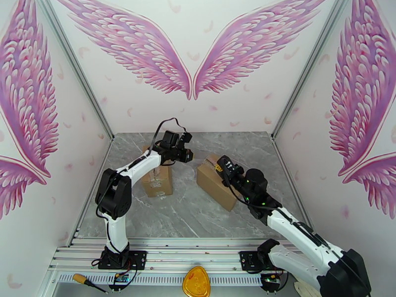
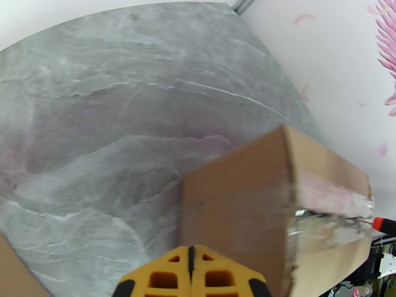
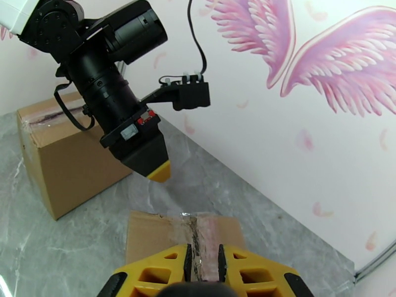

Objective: Unpack the express box

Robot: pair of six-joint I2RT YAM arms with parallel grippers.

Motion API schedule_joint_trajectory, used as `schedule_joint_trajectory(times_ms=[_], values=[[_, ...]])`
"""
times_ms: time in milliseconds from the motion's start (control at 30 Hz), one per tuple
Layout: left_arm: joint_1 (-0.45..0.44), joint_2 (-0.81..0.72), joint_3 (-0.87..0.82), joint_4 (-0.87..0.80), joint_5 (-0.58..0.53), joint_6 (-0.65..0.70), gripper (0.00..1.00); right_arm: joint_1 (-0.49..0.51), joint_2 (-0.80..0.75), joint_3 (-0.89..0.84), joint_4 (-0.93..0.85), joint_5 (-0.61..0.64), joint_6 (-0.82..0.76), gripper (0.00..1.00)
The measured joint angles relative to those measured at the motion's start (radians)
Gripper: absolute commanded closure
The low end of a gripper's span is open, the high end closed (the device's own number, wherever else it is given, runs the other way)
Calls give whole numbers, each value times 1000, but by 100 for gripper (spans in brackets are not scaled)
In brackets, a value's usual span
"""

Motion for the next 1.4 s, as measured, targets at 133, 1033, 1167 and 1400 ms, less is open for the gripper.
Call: schedule_joint_trajectory(times_ms=[133,1033,1167,1400], values=[[6,-1,8,-9,-6,-2,57,0,13,0,4,-2,21,100],[-96,106,110,-18,142,-10,51,-2,167,82,48,-73,76,100],[-91,110,111,-12,129,-9,68,-2,132,81,26,-68,75,100],[-87,112,116,-14,113,-1,90,-2,58,63,-3,-50,74,100]])
